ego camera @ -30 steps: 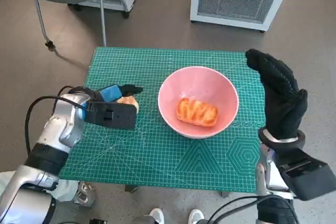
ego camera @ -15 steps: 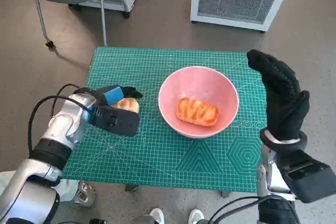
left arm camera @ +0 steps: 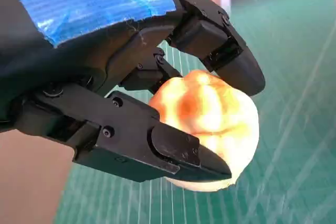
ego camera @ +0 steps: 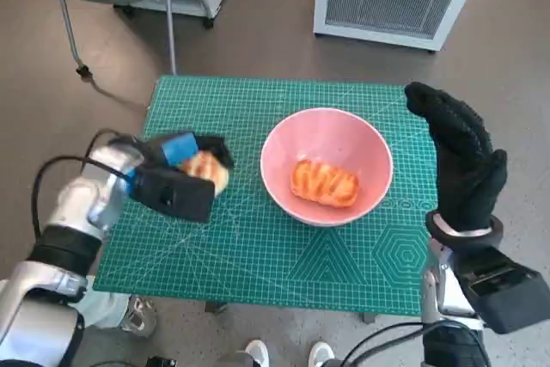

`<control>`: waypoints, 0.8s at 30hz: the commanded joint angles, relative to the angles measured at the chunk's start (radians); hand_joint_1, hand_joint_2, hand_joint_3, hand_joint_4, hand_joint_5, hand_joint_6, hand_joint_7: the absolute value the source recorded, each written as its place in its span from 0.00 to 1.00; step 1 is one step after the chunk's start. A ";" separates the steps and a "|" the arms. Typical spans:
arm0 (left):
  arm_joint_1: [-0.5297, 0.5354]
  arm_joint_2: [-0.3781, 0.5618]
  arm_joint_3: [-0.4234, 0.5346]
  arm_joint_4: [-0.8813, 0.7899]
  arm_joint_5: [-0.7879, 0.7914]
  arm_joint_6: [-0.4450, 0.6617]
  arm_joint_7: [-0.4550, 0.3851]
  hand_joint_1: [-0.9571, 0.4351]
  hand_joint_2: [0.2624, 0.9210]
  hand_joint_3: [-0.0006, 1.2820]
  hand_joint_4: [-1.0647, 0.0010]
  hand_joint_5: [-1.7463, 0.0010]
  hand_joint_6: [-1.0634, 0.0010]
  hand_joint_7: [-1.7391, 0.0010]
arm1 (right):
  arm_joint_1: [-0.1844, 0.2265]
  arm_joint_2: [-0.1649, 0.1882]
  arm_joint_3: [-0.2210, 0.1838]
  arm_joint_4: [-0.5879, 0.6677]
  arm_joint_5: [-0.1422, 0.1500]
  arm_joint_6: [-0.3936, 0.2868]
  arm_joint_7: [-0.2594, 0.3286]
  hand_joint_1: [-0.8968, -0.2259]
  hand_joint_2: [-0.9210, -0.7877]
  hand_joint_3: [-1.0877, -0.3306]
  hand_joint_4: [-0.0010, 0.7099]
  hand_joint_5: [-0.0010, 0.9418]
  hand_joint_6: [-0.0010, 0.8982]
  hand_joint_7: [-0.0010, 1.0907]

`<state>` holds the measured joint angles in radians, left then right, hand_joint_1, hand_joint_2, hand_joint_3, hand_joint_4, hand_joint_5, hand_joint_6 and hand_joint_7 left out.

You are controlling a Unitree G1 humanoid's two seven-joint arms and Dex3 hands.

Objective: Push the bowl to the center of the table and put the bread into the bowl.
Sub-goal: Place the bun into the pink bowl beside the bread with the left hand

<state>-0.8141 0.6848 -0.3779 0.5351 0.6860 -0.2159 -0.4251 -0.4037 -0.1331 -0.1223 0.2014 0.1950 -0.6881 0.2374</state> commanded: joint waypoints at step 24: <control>-0.152 -0.144 0.077 -0.461 -0.031 -0.037 0.059 0.69 1.00 0.04 0.32 0.38 0.41 0.30 | 0.021 0.003 0.005 0.007 0.012 0.019 0.010 0.57 0.00 0.34 0.38 0.02 0.00 0.52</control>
<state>-0.9288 0.5680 -0.2602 0.0610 0.6159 -0.2387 -0.3726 -0.4037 -0.1323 -0.1175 0.1988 0.1968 -0.6795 0.2380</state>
